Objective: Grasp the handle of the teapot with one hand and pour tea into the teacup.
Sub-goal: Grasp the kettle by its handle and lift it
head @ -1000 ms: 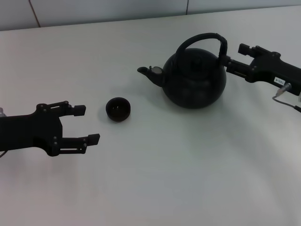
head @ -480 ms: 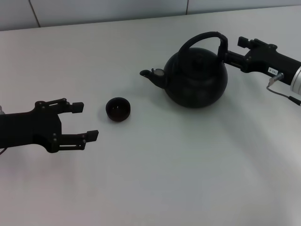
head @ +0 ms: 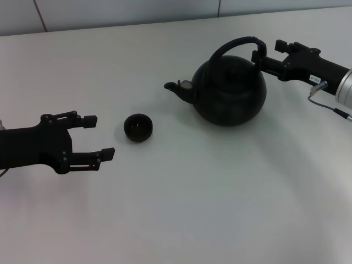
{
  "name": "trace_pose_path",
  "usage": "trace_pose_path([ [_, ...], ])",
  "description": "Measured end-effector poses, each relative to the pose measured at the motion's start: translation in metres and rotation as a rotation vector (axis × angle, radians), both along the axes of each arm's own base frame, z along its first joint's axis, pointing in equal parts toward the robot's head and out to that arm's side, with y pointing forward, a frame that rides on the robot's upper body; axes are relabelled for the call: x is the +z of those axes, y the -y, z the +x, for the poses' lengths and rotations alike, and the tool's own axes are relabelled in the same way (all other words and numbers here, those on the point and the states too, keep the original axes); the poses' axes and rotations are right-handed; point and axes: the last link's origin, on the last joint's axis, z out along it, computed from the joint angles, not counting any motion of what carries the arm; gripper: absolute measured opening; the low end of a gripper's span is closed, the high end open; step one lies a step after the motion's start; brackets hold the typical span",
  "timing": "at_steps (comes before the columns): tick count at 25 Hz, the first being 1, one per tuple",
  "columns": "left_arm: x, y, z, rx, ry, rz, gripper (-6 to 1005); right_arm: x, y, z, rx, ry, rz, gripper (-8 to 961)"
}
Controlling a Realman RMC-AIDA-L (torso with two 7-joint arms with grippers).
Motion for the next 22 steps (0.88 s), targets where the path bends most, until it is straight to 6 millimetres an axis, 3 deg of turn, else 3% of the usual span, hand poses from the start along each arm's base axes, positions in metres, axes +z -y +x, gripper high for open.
trace_pose_path([
  [7,-0.0005,-0.0031,0.0019,-0.004,-0.003,0.008,860,-0.0026,-0.0009,-0.0026,0.052,0.054,0.025,760],
  [12,-0.0005,-0.0035,0.0022,-0.002,-0.002,0.008,860,-0.0031,-0.0029,-0.0034,0.058,0.046,0.053,621],
  [22,-0.0003,-0.0045,0.0024,0.0,-0.004,0.012,859,-0.0033,-0.0043,-0.0042,0.058,0.047,0.053,193],
])
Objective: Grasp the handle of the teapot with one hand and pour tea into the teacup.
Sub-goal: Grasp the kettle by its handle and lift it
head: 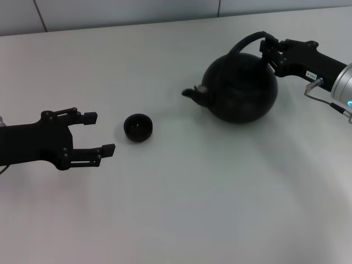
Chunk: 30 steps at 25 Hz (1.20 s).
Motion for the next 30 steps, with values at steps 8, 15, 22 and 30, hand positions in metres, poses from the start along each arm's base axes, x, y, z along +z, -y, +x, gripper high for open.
trace_pose_path([
  [8,0.0,0.0,0.0,0.001,-0.001,0.001,859,-0.001,0.0,-0.001,0.003,0.001,-0.003,126],
  [15,0.0,0.0,-0.001,0.0,-0.001,0.001,859,0.0,-0.001,-0.003,0.011,0.005,-0.002,118],
  [22,-0.003,0.002,-0.001,0.001,0.003,0.002,859,0.001,-0.007,-0.011,0.05,0.021,0.003,118],
  [30,-0.003,0.003,-0.002,0.004,0.004,0.002,859,0.001,-0.015,-0.023,0.1,0.052,0.01,117],
])
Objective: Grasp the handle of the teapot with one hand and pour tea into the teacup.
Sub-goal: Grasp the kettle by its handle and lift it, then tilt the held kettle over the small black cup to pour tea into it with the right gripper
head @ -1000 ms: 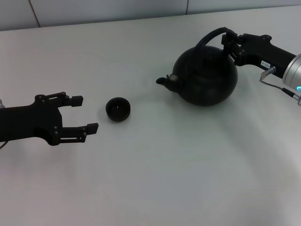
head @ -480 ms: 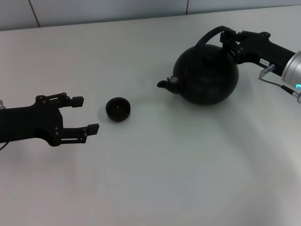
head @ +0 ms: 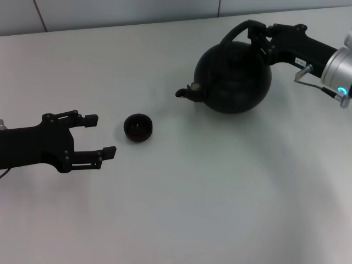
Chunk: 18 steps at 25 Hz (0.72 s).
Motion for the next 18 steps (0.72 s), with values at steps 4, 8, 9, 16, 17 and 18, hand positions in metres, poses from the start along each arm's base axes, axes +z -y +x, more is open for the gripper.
trace_pose_path([
  [4,0.0,0.0,0.0,-0.001,0.001,-0.002,859,0.0,-0.006,-0.008,0.023,0.007,-0.004,117],
  [8,0.0,0.0,0.0,-0.002,0.001,-0.002,859,-0.003,-0.011,-0.016,0.05,0.027,-0.013,117],
  [9,0.0,0.0,0.0,-0.002,0.001,-0.002,859,-0.004,-0.012,-0.018,0.059,0.034,-0.016,117],
  [16,0.0,0.0,0.0,-0.002,0.001,-0.002,859,-0.006,-0.022,-0.035,0.118,0.094,-0.028,117],
  [17,0.0,0.0,0.0,-0.002,0.001,-0.002,859,-0.006,-0.023,-0.037,0.124,0.102,-0.029,117],
  [18,0.0,0.0,0.0,-0.002,0.0,-0.002,859,-0.007,-0.024,-0.04,0.13,0.112,-0.029,117],
])
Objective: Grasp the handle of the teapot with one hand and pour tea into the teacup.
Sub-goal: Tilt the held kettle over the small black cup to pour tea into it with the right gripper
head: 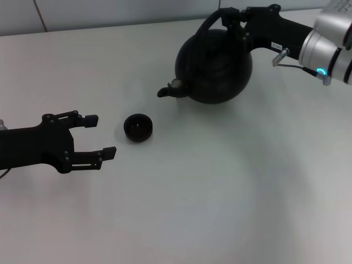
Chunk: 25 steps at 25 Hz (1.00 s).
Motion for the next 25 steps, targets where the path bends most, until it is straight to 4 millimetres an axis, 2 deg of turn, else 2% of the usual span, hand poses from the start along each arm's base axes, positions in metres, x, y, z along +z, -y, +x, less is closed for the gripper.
trace_pose_path([
  [14,0.0,0.0,0.0,0.0,-0.002,0.003,859,-0.012,-0.017,-0.03,0.077,0.096,-0.021,116],
  [25,0.001,-0.001,0.0,0.0,-0.003,0.003,859,-0.014,-0.021,-0.043,0.129,0.121,-0.022,116],
])
